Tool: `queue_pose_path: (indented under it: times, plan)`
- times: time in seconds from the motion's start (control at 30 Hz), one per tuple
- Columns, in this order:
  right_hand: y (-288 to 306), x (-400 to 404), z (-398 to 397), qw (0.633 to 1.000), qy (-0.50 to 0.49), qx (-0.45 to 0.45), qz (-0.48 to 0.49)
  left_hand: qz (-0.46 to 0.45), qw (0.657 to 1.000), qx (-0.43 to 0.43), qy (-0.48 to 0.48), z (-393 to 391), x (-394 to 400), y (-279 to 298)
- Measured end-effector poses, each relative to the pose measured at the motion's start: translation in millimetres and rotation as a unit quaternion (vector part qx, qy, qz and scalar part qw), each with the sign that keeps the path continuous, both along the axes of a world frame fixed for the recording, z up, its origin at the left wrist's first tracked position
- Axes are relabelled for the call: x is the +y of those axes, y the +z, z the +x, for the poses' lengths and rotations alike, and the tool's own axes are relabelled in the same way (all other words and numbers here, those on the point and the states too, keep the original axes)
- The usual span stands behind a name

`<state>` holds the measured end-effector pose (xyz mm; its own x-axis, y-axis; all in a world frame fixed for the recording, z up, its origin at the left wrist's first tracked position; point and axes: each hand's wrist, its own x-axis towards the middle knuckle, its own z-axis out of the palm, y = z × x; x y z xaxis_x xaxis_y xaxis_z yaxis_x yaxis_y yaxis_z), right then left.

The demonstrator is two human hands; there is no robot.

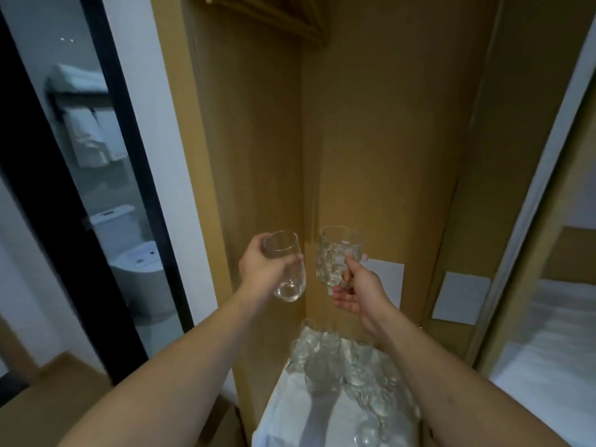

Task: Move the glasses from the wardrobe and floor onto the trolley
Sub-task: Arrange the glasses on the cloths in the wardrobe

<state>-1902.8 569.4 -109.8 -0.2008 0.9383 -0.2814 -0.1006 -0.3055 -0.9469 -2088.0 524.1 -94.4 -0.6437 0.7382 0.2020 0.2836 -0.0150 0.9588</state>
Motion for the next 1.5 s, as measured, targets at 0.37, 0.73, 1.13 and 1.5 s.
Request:
queue_pose_path:
  times: [0.37, 0.73, 1.13, 1.5]
  plan:
    - [-22.0, -102.9, 21.6, 0.994, -0.103, -0.021, 0.013, -0.02, 0.99, -0.026, -0.137, 5.3, -47.0, -20.0]
    - [-6.6, -171.1, 113.8, 0.982, -0.186, -0.034, 0.025, 0.001, 0.961, -0.041, -0.272, 104.9, -76.9, -12.6]
    - [-12.3, -221.3, 291.2, 0.964, -0.264, -0.035, 0.003, -0.005, 0.952, -0.049, -0.302, 285.9, -110.2, -15.3]
    - [-38.0, -233.7, 409.5, 0.955, -0.287, -0.043, -0.059, -0.052, 0.943, -0.048, -0.324, 404.1, -122.7, -47.6]
